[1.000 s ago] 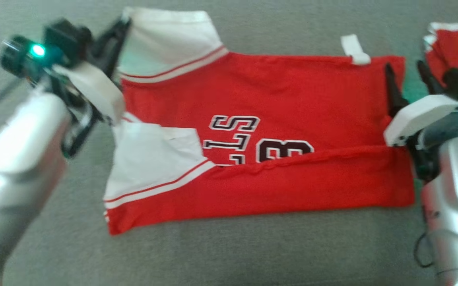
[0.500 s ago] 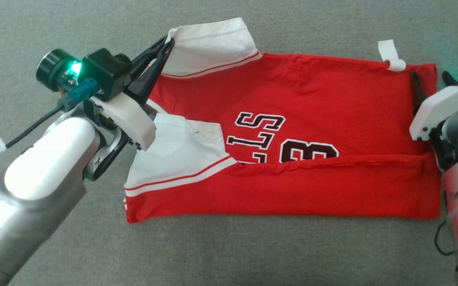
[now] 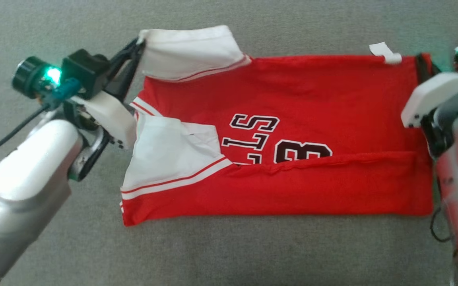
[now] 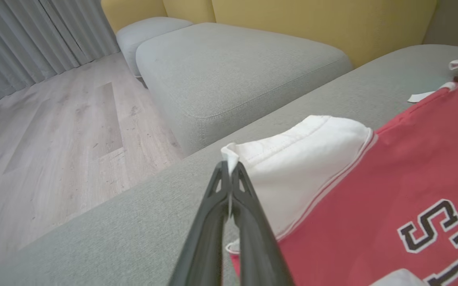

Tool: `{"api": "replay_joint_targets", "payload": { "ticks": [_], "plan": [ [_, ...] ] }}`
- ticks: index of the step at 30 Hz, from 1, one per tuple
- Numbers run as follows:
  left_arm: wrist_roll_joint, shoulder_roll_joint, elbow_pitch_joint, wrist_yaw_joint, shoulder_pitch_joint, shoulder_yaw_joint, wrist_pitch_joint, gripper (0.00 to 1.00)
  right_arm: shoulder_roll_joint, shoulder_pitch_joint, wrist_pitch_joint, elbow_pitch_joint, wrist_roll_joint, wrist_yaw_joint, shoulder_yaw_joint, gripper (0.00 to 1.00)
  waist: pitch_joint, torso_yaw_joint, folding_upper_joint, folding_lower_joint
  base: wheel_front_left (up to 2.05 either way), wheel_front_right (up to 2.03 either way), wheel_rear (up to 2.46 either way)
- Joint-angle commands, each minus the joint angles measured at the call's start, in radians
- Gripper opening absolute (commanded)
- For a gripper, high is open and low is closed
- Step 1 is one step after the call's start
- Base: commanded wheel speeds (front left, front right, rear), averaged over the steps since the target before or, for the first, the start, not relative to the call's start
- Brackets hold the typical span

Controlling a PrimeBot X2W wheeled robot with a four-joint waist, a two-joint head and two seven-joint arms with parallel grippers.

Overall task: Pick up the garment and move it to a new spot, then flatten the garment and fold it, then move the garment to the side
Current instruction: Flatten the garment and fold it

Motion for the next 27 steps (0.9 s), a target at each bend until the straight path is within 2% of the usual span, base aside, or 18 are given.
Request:
{"api": "replay_joint_targets", "payload": {
  "ticks": [1, 10, 17, 21, 27],
  "plan": [
    [-0.002, 0.050, 0.000, 0.013, -0.041, 0.062, -0.006, 0.00, 0.001, -0.057, -0.026, -0.037, 0.026, -0.001, 0.035, 0.00, -0.007, -0.010, 0.0000, 0.0000, 0.00, 0.00, 0.00],
    [0.044, 0.040, 0.180, -0.010, -0.214, 0.090, -0.043, 0.00, -0.016, -0.181, -0.063, -0.086, 0.186, -0.001, 0.162, 0.00, 0.027, -0.048, 0.0000, 0.0000, 0.00, 0.00, 0.00],
    [0.078, -0.021, 0.391, -0.040, -0.370, 0.103, -0.131, 0.00, -0.022, -0.270, -0.107, -0.063, 0.243, -0.001, 0.229, 0.00, 0.061, -0.066, 0.0000, 0.0000, 0.00, 0.00, 0.00],
    [0.092, -0.054, 0.464, -0.042, -0.417, 0.104, -0.184, 0.00, -0.024, -0.294, -0.145, -0.039, 0.261, -0.001, 0.246, 0.00, 0.066, -0.067, 0.0000, 0.0000, 0.00, 0.00, 0.00],
    [0.097, -0.108, 0.563, -0.079, -0.417, 0.083, -0.247, 0.00, -0.043, -0.275, -0.195, 0.001, 0.307, -0.001, 0.302, 0.00, 0.047, -0.049, 0.0000, 0.0000, 0.00, 0.00, 0.00]
  ]
}}
